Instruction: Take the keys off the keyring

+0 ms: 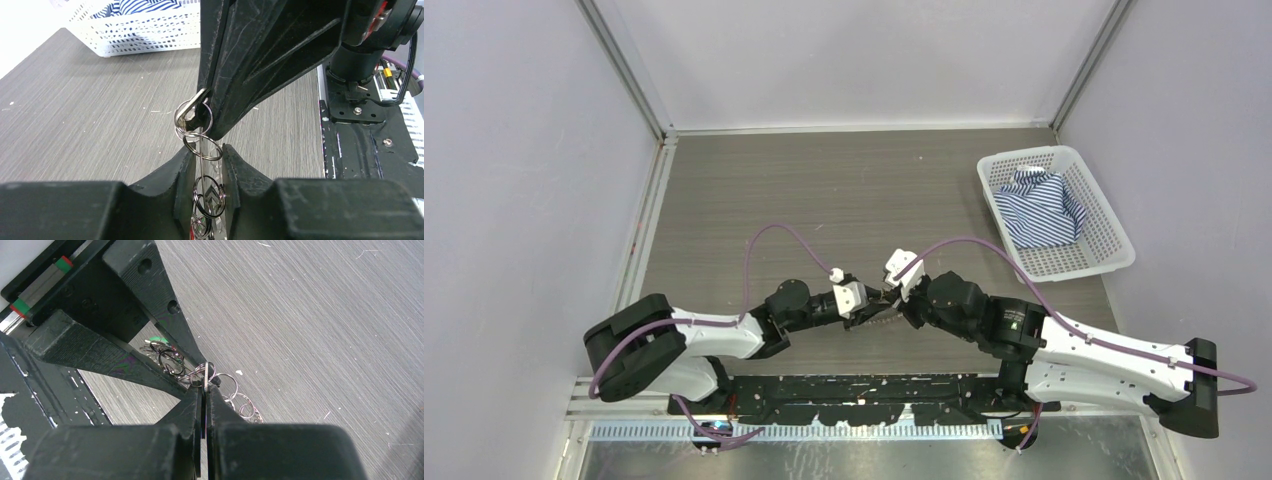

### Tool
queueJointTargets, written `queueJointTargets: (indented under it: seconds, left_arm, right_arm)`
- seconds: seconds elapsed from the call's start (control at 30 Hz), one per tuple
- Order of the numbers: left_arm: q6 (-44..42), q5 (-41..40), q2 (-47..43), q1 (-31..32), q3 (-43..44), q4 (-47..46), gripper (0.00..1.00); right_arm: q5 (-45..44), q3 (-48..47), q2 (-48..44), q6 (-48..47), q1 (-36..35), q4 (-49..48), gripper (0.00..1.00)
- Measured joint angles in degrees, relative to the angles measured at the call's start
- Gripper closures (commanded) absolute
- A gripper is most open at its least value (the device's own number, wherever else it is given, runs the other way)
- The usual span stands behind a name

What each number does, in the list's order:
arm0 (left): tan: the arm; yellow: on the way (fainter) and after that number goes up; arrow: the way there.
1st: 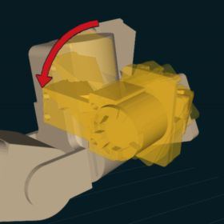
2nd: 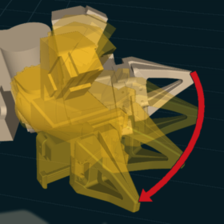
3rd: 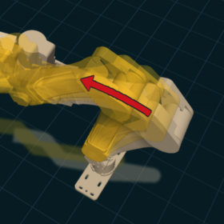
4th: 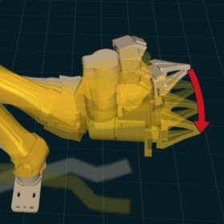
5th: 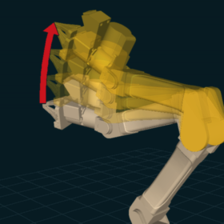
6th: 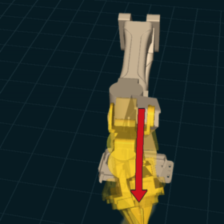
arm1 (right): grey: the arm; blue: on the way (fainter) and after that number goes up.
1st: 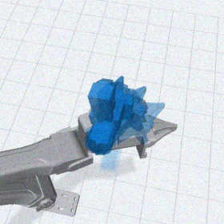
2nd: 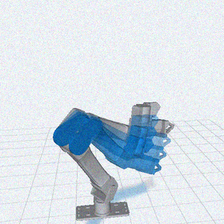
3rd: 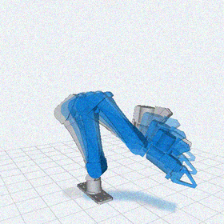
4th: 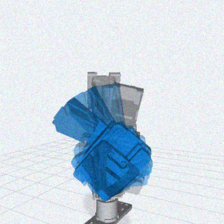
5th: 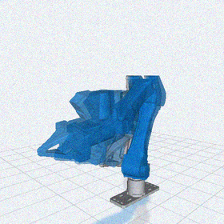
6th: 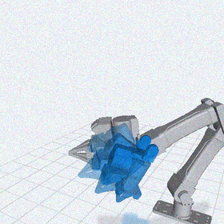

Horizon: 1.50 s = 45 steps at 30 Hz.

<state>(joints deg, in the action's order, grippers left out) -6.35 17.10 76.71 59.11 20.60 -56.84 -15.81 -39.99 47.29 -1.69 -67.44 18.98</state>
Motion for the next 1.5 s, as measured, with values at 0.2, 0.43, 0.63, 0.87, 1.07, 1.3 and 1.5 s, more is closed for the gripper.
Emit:
queueJointTargets:
  seconds: [0.2, 0.43, 0.63, 0.87, 1.07, 1.3, 1.5]
  left_arm:
    - [-0.39, -0.24, 0.42, 0.00, 0.11, 0.28, 1.00]
    - [-6.21, -6.49, 0.42, 2.01, 0.20, 0.44, 1.00]
    - [-16.94, -15.69, 3.65, 4.72, 0.31, -7.96, 1.00]
    - [-26.25, -22.12, 8.26, 4.55, 2.62, -12.92, 1.00]
    - [-31.58, -24.15, 6.84, 4.35, 4.59, -14.05, 1.00]
    - [-34.27, -23.80, -0.59, 4.31, 5.09, -11.39, 1.00]
    - [-34.36, -22.25, -7.15, 4.63, 6.58, -7.32, 1.00]
  right_arm:
    - [-0.39, 0.00, 0.00, 0.02, -0.11, 0.68, 0.99]
    - [-1.09, -1.18, 0.00, 1.03, -0.33, 3.74, 0.99]
    - [-1.75, -4.09, 0.87, 3.19, -0.33, 5.92, 0.87]
    - [-3.08, -4.09, 1.03, 4.94, -0.83, 4.26, 0.71]
    - [-4.26, -2.51, -1.79, 6.25, -0.85, 0.94, 0.59]
    - [-7.08, -0.48, -6.71, 7.74, -0.81, -0.74, 0.44]
    - [-1.46, 3.04, -11.30, 10.36, 3.56, -5.70, 0.43]
